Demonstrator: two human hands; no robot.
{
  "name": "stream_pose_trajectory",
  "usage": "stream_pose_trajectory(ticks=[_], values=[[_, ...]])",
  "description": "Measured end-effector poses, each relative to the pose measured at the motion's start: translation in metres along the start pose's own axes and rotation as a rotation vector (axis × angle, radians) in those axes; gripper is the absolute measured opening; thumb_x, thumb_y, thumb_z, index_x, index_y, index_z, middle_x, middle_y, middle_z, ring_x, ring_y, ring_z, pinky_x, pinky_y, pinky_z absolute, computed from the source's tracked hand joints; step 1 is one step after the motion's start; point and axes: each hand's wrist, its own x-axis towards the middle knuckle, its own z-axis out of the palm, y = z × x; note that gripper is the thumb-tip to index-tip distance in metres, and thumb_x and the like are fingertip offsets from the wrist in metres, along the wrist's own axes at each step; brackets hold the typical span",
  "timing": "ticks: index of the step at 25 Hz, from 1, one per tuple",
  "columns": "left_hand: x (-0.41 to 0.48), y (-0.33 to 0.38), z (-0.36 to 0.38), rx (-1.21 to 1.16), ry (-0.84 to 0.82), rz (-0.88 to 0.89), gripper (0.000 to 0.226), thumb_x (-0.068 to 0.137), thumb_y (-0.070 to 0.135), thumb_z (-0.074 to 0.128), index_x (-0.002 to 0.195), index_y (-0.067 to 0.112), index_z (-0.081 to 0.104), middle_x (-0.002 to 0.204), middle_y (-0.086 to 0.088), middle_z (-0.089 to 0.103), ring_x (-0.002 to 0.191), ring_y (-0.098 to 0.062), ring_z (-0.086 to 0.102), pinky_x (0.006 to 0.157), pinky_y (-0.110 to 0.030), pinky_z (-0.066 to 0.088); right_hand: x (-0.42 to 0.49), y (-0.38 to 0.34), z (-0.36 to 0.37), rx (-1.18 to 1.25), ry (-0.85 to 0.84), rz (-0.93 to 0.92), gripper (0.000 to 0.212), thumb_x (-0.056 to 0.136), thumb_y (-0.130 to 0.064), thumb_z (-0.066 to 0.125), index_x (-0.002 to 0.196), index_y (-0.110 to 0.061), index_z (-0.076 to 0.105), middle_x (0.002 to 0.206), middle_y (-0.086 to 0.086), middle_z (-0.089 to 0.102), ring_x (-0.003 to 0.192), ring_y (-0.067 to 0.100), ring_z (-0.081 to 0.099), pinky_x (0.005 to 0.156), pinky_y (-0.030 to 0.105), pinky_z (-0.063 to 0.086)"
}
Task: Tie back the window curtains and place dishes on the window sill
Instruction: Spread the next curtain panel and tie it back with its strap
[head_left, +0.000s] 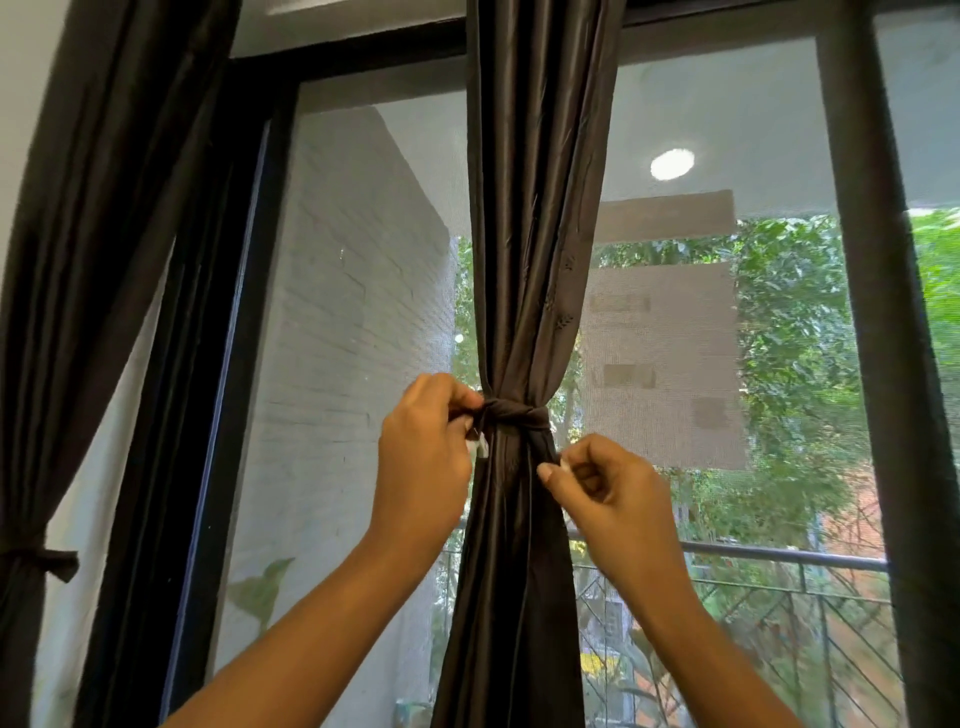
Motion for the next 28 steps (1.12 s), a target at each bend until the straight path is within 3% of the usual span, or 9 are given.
stream_pose_trajectory(ticks=[5,11,15,17,21,25,28], values=[[-0.028,0.008,0.008,0.022,0.029,0.034,0.016,0.081,-0.012,0.055,0.082,0.003,0.061,0.082,-0.001,0.057,0.075,-0.012,0.057,0.068,-0.016,0.046,-0.011,-0.009,0.014,-0.185,0.025,-0.169,0.025,0.081,-0.015,0.066,0.065,-0.020,0.047,0.056,-0.011,0.043,0.054,0.007,0.043,0.052,0.020,0.032],[-0.019,0.015,-0.001,0.000,-0.003,0.019,0.007,0.087,0.005,0.057,0.089,0.010,0.061,0.087,0.001,0.058,0.079,-0.010,0.057,0.067,-0.024,0.052,-0.003,-0.009,-0.003,-0.156,0.001,-0.152,0.014,0.086,-0.024,0.062,0.076,-0.015,0.063,0.066,-0.009,0.056,0.061,0.003,0.052,0.055,0.012,0.035],[0.002,0.016,-0.006,0.006,0.046,-0.023,0.003,0.090,0.018,0.056,0.092,0.019,0.054,0.096,0.002,0.057,0.084,-0.005,0.052,0.070,-0.017,0.042,0.019,-0.014,-0.019,-0.119,0.059,-0.152,0.014,0.090,-0.021,0.058,0.076,-0.022,0.060,0.071,-0.013,0.060,0.067,-0.003,0.056,0.058,0.006,0.041],[0.017,0.013,-0.005,0.024,0.044,-0.061,0.012,0.089,0.019,0.056,0.100,0.015,0.056,0.102,0.001,0.055,0.093,-0.007,0.050,0.076,-0.020,0.041,0.034,-0.017,-0.023,-0.109,0.057,-0.154,0.013,0.089,-0.022,0.058,0.077,-0.025,0.059,0.076,-0.011,0.062,0.074,-0.003,0.057,0.062,0.006,0.042],[0.051,0.004,0.001,0.116,-0.014,-0.043,0.025,0.089,0.023,0.056,0.112,0.011,0.053,0.113,0.000,0.053,0.100,-0.005,0.044,0.084,-0.021,0.036,0.071,-0.021,-0.027,-0.115,0.071,-0.192,0.009,0.089,-0.022,0.058,0.080,-0.025,0.059,0.083,-0.008,0.063,0.081,0.003,0.059,0.073,0.019,0.047],[0.096,-0.005,0.011,0.162,-0.071,0.012,0.037,0.090,0.031,0.055,0.120,0.012,0.049,0.124,-0.003,0.051,0.109,-0.009,0.046,0.086,-0.020,0.033,0.122,-0.030,-0.026,-0.156,0.111,-0.225,0.008,0.089,-0.023,0.058,0.083,-0.020,0.061,0.078,-0.010,0.060,0.078,0.006,0.057,0.069,0.016,0.044],[0.138,-0.006,0.022,0.093,-0.108,0.013,0.050,0.089,0.038,0.053,0.129,0.010,0.043,0.133,-0.007,0.047,0.122,-0.018,0.044,0.092,-0.024,0.034,0.169,-0.039,-0.025,-0.173,0.183,-0.248,0.016,0.090,-0.026,0.056,0.092,-0.012,0.063,0.084,-0.001,0.063,0.082,0.014,0.059,0.074,0.026,0.046]])
